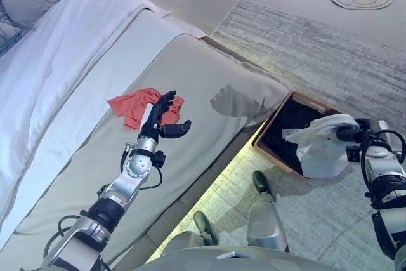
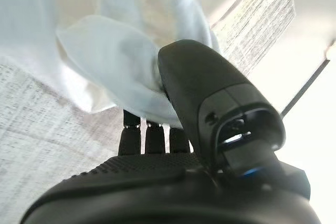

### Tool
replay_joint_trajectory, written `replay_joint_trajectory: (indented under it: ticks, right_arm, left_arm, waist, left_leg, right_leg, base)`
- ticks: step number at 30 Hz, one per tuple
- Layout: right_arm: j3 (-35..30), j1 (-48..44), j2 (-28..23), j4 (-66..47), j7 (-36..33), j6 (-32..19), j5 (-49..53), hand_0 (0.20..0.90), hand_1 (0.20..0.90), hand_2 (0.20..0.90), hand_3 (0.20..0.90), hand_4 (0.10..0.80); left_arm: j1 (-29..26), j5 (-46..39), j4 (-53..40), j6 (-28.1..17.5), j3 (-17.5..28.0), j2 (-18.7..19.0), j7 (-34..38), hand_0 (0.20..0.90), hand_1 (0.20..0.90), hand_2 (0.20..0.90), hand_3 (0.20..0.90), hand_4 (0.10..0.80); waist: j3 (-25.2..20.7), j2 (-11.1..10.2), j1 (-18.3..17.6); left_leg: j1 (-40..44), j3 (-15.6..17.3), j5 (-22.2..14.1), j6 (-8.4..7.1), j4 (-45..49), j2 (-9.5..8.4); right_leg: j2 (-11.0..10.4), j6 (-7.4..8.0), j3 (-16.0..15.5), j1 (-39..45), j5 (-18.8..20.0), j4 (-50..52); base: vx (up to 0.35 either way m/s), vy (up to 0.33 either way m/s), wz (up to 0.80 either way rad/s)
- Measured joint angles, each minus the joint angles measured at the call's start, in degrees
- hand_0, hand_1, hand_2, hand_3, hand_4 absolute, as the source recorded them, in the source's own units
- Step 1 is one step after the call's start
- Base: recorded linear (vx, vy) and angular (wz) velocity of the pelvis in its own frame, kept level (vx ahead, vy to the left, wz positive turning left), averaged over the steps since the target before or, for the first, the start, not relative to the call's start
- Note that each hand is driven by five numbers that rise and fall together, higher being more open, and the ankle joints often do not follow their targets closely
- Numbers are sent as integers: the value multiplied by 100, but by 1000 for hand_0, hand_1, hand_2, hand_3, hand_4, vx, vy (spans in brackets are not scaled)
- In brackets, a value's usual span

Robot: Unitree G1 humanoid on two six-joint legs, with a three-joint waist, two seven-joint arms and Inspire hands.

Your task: Pick up the clothes from the bed and place them into the basket

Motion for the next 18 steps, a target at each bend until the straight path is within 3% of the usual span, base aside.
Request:
replay_joint_trajectory:
  ticks: [18]
  right_arm:
    - [4,-5,-4,-64,-71,-104,-457,900,900,900,900,800]
  left_arm:
    - [-6,-98,0,0,2,0,-12,900,900,900,900,800]
  waist:
    - [62,-93,206]
  left_leg:
    - [4,-136,0,0,0,19]
  right_leg:
    - [-5,-1,-117,86,-1,0]
  base:
    - [2,-1,3]
